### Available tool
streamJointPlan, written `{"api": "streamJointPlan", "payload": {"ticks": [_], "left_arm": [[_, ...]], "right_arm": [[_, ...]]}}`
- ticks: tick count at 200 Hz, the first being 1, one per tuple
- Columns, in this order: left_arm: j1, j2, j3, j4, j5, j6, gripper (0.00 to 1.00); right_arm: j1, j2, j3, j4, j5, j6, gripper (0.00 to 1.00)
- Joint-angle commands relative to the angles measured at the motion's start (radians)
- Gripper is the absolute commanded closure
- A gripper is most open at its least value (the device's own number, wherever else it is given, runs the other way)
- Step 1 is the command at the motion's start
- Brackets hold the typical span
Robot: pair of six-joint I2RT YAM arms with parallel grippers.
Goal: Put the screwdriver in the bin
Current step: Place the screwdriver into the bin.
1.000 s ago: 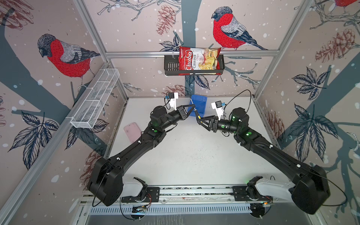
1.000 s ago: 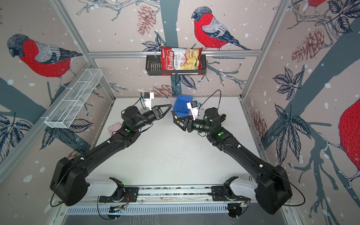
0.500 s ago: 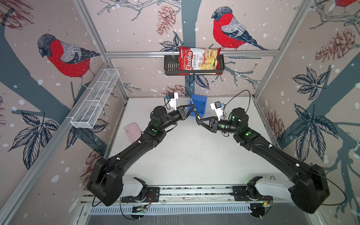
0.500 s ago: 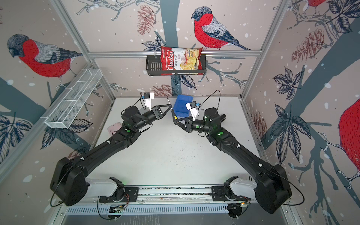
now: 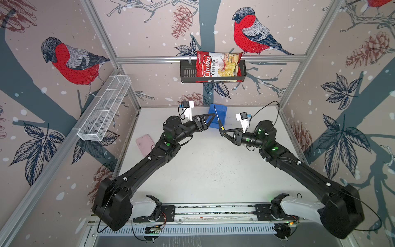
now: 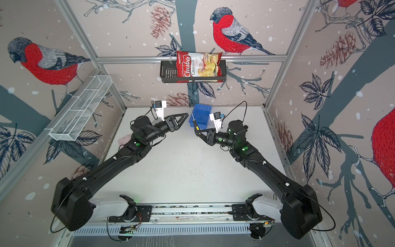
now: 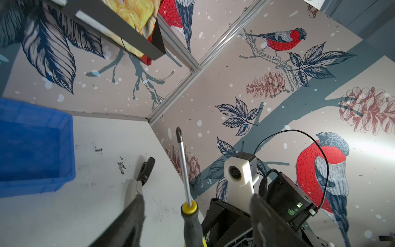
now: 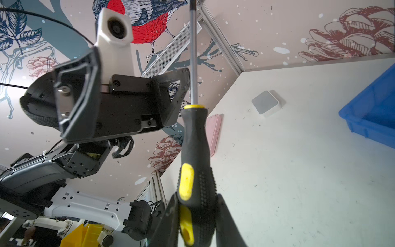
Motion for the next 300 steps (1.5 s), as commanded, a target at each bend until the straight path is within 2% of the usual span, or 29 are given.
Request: {"api": "streamJointPlan", "payload": {"ticks": [1, 21, 34, 47, 69, 85, 102, 135, 214, 266, 300], "left_arm": [[0.001, -0.031, -0.001, -0.023, -0.023, 0.167, 0.01], [0.002, -0.066, -0.055, -0.028, -0.008, 0.345, 0.01], [0.001, -0.087, -0.083, -0.072, 0.018, 0.523, 0.01], [0.0, -0.117, -0.128, -0.091, 0.01, 0.642, 0.01], [0.002, -0.168, -0.18, -0.126, -0.035, 0.793, 0.01], [0.0, -0.192, -0.195, -0.149, -0.075, 0.849, 0.01], [0.001, -0.206, -0.196, -0.194, -0.111, 0.881, 0.01], [0.001, -0.232, -0.241, -0.218, -0.198, 0.912, 0.01], [0.001, -0.243, -0.322, -0.149, -0.291, 0.842, 0.01], [0.001, -0.23, -0.325, -0.14, -0.278, 0.814, 0.01], [0.0, -0.209, -0.323, -0.12, -0.256, 0.792, 0.01]], "right_arm": [[-0.028, -0.015, -0.019, 0.07, 0.058, 0.028, 0.83], [-0.067, -0.018, -0.027, 0.052, 0.132, 0.028, 0.82], [-0.09, -0.018, -0.033, 0.038, 0.184, 0.025, 0.82], [-0.112, -0.014, -0.037, 0.025, 0.229, 0.009, 0.82], [-0.13, 0.007, -0.025, -0.003, 0.305, -0.029, 0.82], [-0.13, 0.037, 0.01, -0.052, 0.362, -0.058, 0.82], [-0.129, 0.083, 0.06, -0.115, 0.423, -0.064, 0.81], [-0.122, 0.187, 0.104, -0.085, 0.475, -0.056, 0.82], [-0.069, 0.581, 0.348, -0.026, 0.571, 0.005, 0.84], [-0.046, 0.885, 0.683, -0.244, 0.66, 0.025, 0.85], [-0.019, 1.024, 0.846, -0.348, 0.715, 0.013, 0.85]]}}
